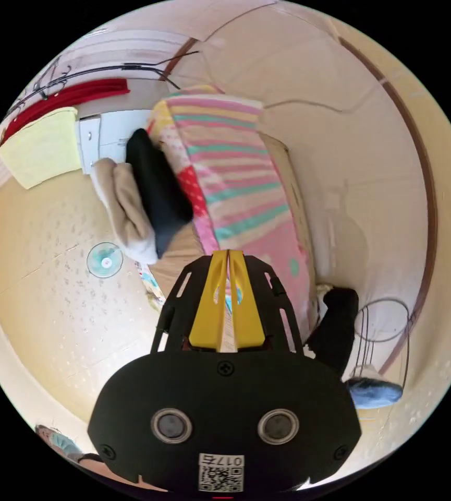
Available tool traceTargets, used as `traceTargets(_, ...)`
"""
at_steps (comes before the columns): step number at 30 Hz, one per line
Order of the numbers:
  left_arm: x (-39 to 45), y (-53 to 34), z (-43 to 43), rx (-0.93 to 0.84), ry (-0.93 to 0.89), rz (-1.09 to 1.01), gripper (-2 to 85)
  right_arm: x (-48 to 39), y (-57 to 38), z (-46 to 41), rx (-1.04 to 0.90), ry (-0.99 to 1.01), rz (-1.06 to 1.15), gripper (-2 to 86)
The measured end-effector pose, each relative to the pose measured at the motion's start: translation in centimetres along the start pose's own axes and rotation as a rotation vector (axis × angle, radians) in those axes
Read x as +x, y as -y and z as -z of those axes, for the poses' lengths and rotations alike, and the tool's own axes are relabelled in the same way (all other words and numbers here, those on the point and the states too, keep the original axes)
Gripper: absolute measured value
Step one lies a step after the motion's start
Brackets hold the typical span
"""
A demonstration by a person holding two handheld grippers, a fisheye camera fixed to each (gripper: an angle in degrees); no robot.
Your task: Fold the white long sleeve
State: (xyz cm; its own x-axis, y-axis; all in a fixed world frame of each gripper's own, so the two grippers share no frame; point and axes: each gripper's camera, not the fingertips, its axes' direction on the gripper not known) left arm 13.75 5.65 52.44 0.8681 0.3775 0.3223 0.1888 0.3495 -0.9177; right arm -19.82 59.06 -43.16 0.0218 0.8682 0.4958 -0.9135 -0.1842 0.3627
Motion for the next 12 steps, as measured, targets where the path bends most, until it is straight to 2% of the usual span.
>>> traceTargets(3, 1.0, -0.7, 2.2, 0.074, 0.050, -0.009, 12.3, 6.3, -5.9, -1.9, -0.071, -0.046, -0.104, 0.6)
traceTargets(6, 2.5, -1.4, 4.3, 0.114, 0.105, -0.055, 11.1, 9.0, -10.4, -4.6, -0.113, 0.006, -0.166, 0.5)
traceTargets(10, 4.2, -3.6, 7.8, 0.187, 0.210, -0.115, 8.2, 6.0, -13.0, -11.1, -0.244, 0.216, -0.078, 0.4)
traceTargets(12, 4.2, -5.0, 9.5, 0.231, 0.225, -0.109, 7.9, 0.7, -14.3, -16.4, -0.416, 0.347, 0.057, 0.4)
